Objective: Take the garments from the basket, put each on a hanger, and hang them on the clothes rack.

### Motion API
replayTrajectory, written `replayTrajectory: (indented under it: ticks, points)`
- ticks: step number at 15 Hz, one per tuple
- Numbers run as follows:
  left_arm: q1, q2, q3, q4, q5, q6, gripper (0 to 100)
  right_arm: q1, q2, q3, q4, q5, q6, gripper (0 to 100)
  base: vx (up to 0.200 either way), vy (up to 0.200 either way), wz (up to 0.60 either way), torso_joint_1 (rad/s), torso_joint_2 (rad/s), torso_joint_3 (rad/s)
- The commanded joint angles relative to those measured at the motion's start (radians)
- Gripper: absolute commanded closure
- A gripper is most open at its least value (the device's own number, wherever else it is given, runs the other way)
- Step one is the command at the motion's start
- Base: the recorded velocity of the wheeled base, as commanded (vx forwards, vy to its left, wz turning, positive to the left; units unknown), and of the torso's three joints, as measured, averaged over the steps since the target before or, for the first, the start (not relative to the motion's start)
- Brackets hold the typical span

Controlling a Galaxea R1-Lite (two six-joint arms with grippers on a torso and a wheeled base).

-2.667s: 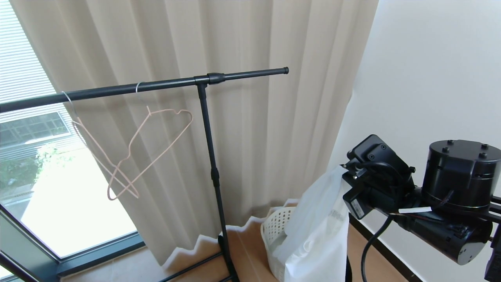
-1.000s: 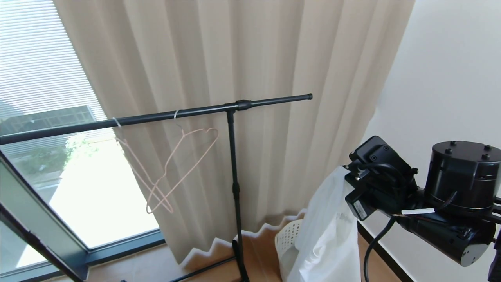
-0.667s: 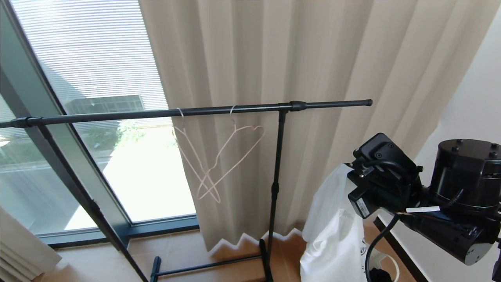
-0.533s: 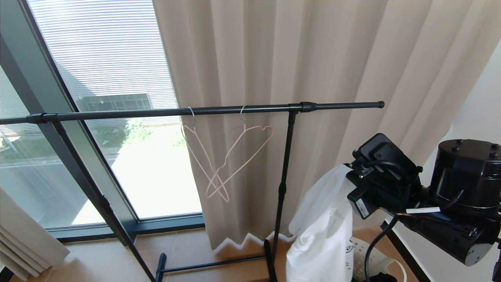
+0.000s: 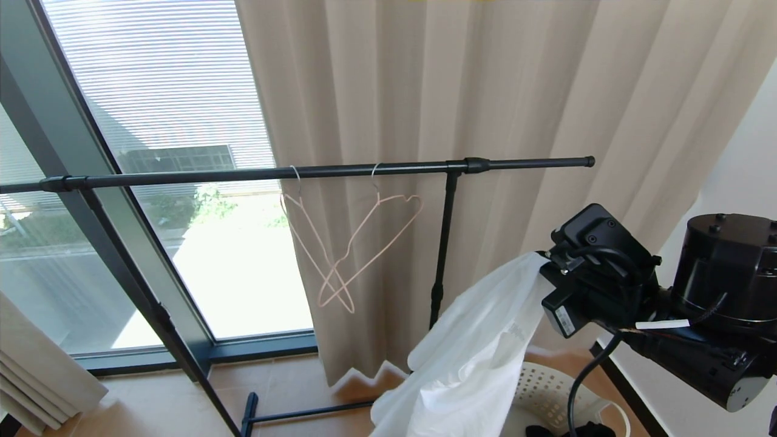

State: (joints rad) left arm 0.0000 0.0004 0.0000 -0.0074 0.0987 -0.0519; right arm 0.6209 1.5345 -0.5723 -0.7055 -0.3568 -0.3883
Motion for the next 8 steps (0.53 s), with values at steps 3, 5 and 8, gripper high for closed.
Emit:
replayTrajectory:
  ticks: [3,5,8]
  points:
    - [0.000,0.000,0.000,0.000,-0.001,0.000,0,0.000,0.001,0.000,0.000,-0.001,0.000,100,0.000,0.200,0.00,-0.001,0.00,0.005]
    - [0.000,0.001,0.000,0.000,-0.001,0.000,0,0.000,0.001,0.000,0.000,-0.001,0.000,100,-0.100,0.200,0.00,0.002,0.00,0.002]
    - [0.000,0.001,0.000,-0.002,0.001,-0.002,0,0.000,0.003,0.002,0.001,0.001,0.000,100,-0.133,0.000,0.00,0.000,0.00,0.000]
